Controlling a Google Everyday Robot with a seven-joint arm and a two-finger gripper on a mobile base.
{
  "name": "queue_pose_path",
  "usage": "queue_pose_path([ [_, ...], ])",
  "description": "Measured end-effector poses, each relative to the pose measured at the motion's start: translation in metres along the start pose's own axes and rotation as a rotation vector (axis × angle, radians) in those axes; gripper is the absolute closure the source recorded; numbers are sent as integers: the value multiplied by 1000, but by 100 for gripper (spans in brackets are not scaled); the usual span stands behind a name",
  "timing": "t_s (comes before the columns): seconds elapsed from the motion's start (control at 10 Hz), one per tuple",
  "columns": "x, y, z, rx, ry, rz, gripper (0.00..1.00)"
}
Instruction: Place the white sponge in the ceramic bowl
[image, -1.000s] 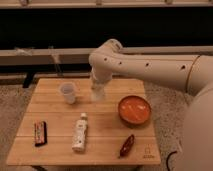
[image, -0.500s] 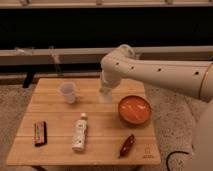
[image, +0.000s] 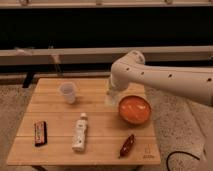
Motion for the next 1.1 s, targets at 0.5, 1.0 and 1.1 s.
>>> queue_pose_path([
  [0.5,13,-40,8,2,-14,92,98],
  [1.0,15,-63,27,5,-22,147,96],
  [1.1,16,-65,30,4,-21,148,91],
])
